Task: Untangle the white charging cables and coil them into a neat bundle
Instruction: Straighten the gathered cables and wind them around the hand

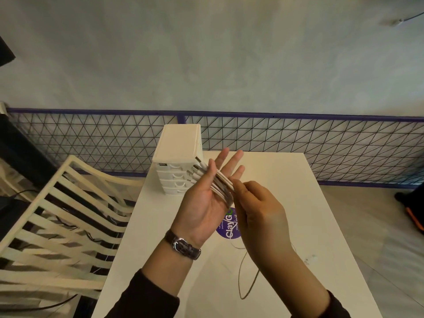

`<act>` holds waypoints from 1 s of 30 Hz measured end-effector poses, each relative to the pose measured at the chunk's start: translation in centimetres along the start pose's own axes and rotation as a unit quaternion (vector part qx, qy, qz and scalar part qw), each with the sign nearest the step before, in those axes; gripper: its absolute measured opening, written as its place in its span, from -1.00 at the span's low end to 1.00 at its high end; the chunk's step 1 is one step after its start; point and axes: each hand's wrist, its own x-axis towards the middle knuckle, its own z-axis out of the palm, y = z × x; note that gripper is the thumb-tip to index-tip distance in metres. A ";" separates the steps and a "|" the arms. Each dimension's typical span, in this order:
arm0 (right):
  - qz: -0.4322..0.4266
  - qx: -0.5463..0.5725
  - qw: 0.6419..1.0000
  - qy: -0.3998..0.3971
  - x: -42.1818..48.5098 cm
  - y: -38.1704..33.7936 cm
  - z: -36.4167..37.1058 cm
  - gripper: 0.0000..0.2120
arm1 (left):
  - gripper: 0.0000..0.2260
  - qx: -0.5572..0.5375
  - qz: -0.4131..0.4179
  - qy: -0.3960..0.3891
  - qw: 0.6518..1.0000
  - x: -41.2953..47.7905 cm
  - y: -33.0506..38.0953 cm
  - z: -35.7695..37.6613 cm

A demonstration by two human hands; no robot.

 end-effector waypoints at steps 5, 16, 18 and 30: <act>-0.018 -0.068 0.998 -0.007 -0.1 -0.3 0.3 -0.62 | -0.60 0.011 -0.040 0.004 0.999 -0.1 0.4 0.3; 0.209 0.372 0.899 -0.094 0.0 -0.3 -1.2 -0.85 | -0.68 -0.028 -0.025 -0.054 0.998 -0.2 2.2 -0.3; 0.309 0.468 0.813 -0.157 1.0 0.2 -1.8 -0.66 | -0.69 -0.006 -0.031 -0.066 0.997 -0.2 2.3 -0.2; 0.317 0.500 0.737 -0.326 5.1 1.0 -2.8 -0.72 | -0.65 0.215 -0.076 -0.085 0.970 -0.6 2.7 0.2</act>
